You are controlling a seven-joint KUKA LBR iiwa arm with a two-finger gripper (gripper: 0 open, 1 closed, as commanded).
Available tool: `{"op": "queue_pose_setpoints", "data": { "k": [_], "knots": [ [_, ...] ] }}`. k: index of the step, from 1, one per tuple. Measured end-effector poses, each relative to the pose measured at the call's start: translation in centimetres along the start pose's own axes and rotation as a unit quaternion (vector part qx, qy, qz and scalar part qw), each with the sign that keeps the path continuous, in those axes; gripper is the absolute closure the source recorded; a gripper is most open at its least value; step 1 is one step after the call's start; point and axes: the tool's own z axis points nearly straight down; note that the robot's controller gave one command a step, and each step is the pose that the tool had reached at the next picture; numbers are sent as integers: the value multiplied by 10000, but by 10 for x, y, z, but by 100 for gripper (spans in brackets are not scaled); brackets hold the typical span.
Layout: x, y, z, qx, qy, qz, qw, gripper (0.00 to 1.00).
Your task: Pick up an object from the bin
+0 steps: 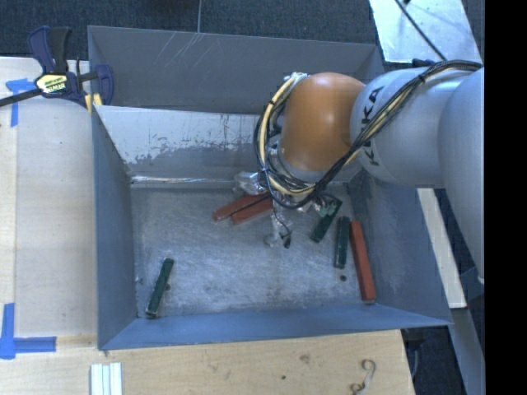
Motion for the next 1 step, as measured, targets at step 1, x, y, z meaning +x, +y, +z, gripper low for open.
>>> {"op": "queue_pose_setpoints", "data": {
  "k": [1],
  "knots": [
    [-1,-1,-1,3,-9,22,10000,0]
  ]
}}
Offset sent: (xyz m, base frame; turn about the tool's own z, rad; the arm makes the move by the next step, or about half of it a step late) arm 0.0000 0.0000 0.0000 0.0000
